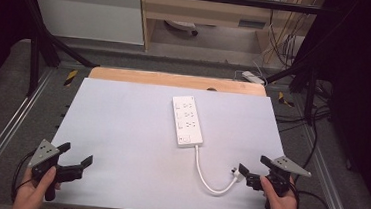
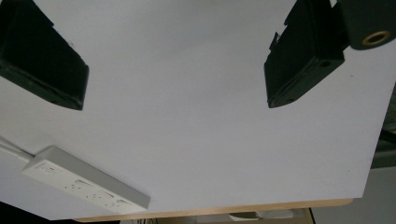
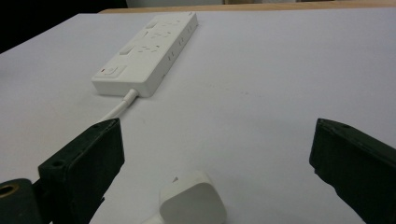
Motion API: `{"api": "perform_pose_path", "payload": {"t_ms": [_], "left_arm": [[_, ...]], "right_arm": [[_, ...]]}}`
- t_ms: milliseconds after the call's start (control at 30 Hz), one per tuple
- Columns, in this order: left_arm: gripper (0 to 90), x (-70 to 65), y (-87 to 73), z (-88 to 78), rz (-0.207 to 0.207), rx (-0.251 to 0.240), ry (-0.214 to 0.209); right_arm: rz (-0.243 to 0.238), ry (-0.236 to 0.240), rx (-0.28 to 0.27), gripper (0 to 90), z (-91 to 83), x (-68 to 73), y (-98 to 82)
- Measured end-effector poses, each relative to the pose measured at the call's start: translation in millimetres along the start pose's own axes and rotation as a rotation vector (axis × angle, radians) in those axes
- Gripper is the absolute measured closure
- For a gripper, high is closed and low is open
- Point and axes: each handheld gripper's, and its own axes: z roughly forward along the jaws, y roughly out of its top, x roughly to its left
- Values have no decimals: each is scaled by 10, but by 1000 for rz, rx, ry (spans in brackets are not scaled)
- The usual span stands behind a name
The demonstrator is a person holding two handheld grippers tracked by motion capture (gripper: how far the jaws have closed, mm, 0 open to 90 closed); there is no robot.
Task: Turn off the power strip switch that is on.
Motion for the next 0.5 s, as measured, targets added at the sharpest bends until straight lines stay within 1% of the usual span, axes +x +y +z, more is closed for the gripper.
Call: {"api": "perform_pose_path", "payload": {"t_ms": [233,500], "left_arm": [[64,1,-3,1,-1,2,-4],[64,-1,-5,6,-3,6,-3]], "right_arm": [[-27,-4,14,37,54,80,124],[-25,7,23,44,149,133,229]]}}
